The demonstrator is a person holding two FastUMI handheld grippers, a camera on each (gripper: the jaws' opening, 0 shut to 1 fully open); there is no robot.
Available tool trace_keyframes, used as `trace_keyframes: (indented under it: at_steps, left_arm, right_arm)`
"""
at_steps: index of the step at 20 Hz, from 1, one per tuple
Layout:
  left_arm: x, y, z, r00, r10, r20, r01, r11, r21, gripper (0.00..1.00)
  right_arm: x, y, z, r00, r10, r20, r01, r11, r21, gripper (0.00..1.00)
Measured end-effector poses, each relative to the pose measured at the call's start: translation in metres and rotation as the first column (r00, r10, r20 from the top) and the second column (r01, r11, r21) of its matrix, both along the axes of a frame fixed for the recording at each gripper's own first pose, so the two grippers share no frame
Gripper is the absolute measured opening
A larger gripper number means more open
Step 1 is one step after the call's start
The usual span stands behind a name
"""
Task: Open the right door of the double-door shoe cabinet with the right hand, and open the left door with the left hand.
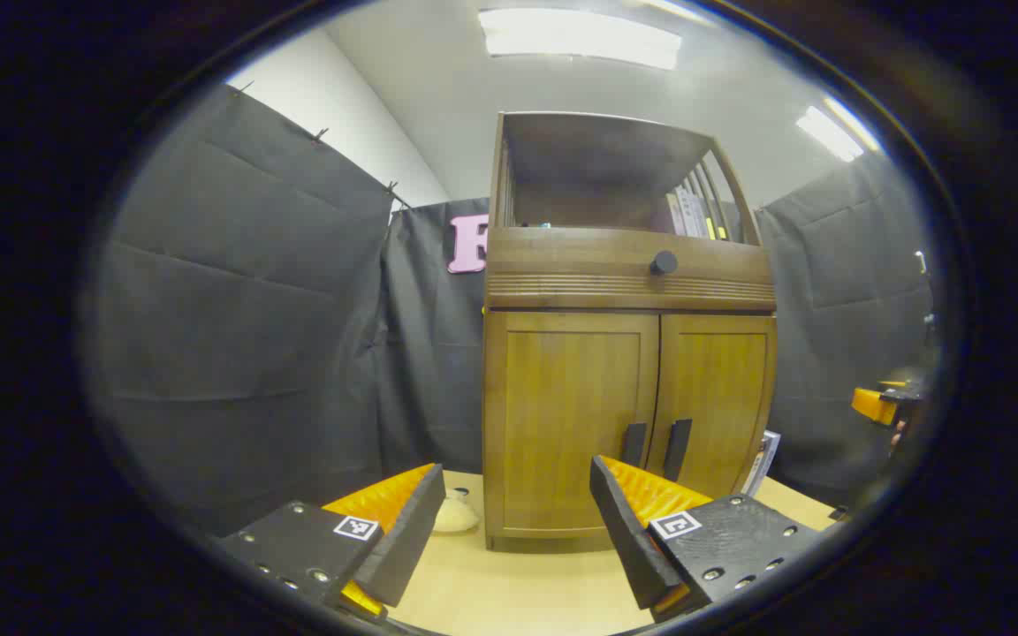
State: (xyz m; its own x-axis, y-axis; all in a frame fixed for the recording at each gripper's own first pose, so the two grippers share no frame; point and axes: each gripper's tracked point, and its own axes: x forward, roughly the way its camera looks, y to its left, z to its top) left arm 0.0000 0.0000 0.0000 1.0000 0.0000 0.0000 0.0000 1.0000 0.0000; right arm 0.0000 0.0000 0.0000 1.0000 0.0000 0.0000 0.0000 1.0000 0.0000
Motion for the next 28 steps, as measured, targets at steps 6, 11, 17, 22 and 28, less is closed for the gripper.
trace_keyframes:
  at_steps: [6, 11, 17, 22, 28]
  left_arm:
    - [-0.004, -0.005, 0.001, 1.000, -0.009, 0.002, 0.009, 1.000, -0.001, 0.99]
    - [-0.004, -0.008, -0.003, 1.000, -0.013, -0.003, 0.013, 1.000, 0.007, 0.99]
    - [-0.006, -0.005, -0.008, 1.000, 0.009, -0.019, -0.009, 1.000, 0.001, 1.00]
    - [-0.006, -0.003, -0.008, 0.997, 0.054, -0.047, -0.053, 0.998, 0.020, 0.99]
    - [-0.006, 0.000, -0.007, 0.996, 0.068, -0.052, -0.067, 0.997, 0.026, 0.99]
  right_arm:
    - [-0.003, -0.001, 0.004, 1.000, 0.001, 0.005, -0.001, 1.000, -0.008, 0.96]
    - [-0.004, 0.002, 0.003, 1.000, 0.012, -0.004, -0.012, 1.000, -0.011, 0.96]
    - [-0.005, 0.011, -0.003, 0.999, 0.038, -0.026, -0.038, 0.999, -0.010, 0.94]
    - [0.015, 0.038, 0.004, 0.994, 0.099, -0.037, -0.101, 0.994, -0.051, 0.94]
    - [0.063, 0.086, 0.021, 0.983, 0.180, -0.030, -0.181, 0.983, -0.032, 0.94]
